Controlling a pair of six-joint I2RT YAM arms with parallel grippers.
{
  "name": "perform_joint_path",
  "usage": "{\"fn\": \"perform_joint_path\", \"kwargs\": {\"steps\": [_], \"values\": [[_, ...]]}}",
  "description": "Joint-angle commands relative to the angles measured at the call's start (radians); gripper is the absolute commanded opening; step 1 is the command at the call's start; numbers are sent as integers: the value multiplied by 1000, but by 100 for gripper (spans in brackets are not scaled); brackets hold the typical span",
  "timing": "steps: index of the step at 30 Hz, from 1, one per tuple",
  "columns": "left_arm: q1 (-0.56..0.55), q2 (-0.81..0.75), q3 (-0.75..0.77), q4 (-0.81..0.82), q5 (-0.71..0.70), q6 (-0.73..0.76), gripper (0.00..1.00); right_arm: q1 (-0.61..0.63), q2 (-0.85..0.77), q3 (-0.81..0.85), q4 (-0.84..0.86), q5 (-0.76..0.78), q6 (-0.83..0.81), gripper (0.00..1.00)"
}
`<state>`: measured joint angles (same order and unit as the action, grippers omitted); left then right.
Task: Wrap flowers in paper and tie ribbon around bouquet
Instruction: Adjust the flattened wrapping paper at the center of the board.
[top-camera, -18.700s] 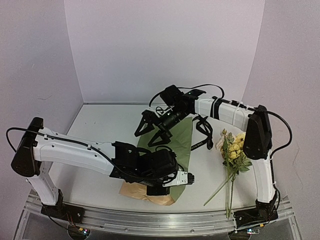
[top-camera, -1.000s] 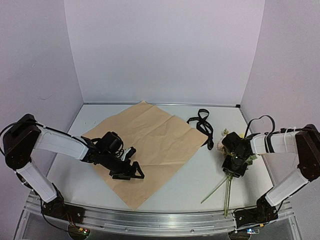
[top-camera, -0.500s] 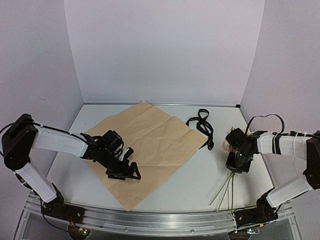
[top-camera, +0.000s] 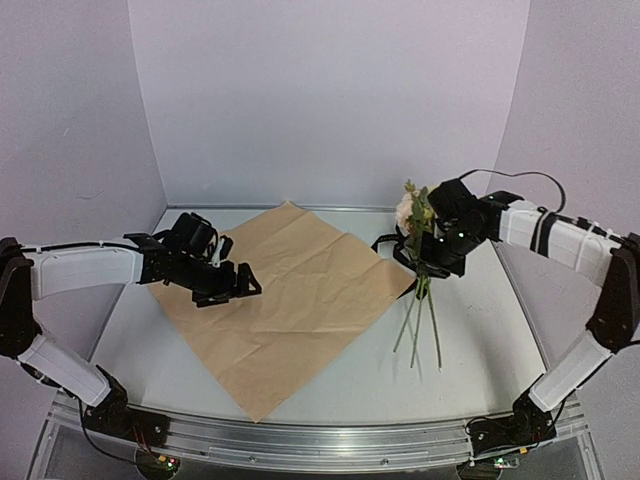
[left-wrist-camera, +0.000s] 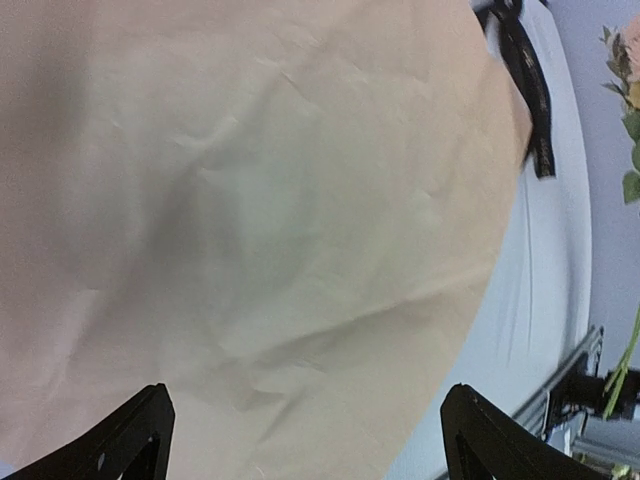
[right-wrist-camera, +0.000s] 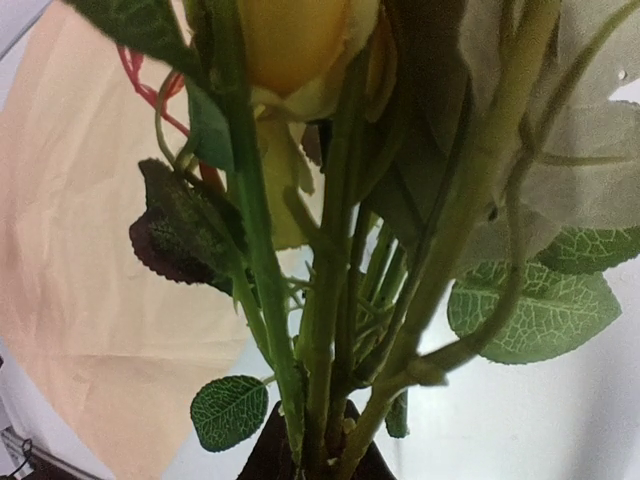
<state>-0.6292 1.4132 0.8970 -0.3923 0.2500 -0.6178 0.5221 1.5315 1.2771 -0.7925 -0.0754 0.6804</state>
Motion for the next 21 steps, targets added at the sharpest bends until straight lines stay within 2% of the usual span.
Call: {"fn": "perform_joint_path", "kwargs": {"steps": [1, 5, 12, 21], "values": [[144, 74, 65, 16, -97, -2, 95, 67, 192, 225, 118, -126, -47, 0], [203, 230, 183, 114, -90, 31, 93, 80, 359, 383, 225, -207, -13, 0], [211, 481, 395, 108, -150, 65, 91, 79, 539, 582, 299, -307, -9, 0], [163, 608, 478, 64, -191, 127, 90, 69, 605, 625, 388, -363, 33, 0]]}}
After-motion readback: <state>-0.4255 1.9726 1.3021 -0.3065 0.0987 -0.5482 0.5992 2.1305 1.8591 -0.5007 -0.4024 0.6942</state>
